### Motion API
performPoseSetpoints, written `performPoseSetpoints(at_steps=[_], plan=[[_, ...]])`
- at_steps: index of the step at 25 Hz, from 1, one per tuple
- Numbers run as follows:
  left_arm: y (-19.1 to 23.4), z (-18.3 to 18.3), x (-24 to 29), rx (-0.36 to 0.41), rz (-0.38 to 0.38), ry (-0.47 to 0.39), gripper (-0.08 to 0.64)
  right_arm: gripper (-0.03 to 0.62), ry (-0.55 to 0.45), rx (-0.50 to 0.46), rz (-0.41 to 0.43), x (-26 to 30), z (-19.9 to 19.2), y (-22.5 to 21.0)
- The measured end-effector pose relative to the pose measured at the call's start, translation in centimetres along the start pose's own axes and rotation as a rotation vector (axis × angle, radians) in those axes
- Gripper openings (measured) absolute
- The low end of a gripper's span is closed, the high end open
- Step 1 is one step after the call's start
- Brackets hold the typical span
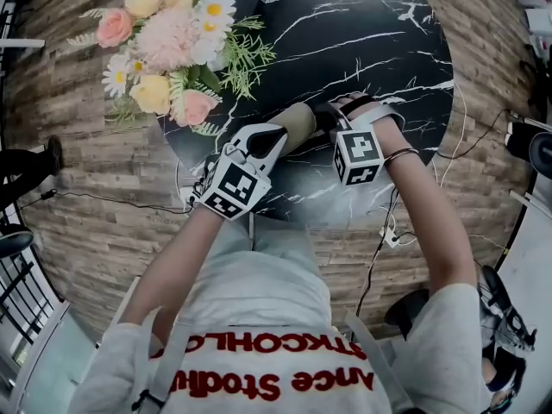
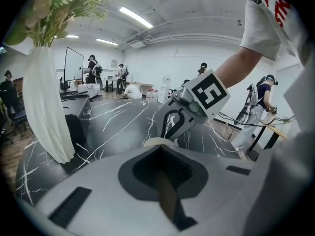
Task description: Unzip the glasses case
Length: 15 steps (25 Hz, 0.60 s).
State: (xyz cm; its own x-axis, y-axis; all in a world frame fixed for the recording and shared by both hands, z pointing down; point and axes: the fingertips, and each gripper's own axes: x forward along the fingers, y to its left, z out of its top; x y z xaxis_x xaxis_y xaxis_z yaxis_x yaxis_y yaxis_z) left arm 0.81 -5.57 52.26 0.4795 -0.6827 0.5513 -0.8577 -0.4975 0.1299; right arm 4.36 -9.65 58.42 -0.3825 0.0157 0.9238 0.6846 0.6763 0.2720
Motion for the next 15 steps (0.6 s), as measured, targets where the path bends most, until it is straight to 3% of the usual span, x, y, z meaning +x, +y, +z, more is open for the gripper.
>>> performPoseSetpoints(at_steps=[4,7,12,15], plan=[[-0.05,0.22,-0.01,-0.022,-0.024,0.001,0.002,0.037,-0.025,0.052,0.044,-0.07,-0.05,0.18],[-0.11,0.43,0.03,-0.063,-0.052,0.000,0.002,0.141,-0.047,0.064,0.099,-0.61,0.09,0.50],[-0.06,0.44,-0.02,-0.106,-0.034,0.001,0.002,0.109,-0.024,0.019,0.162,-0.72,0.21,0.53],[0.04,0.42,-0.10,-0.178,-0.043,-0.002,0.002,0.092,-0.027,0.038,0.200,-0.69,0.15,0.40]])
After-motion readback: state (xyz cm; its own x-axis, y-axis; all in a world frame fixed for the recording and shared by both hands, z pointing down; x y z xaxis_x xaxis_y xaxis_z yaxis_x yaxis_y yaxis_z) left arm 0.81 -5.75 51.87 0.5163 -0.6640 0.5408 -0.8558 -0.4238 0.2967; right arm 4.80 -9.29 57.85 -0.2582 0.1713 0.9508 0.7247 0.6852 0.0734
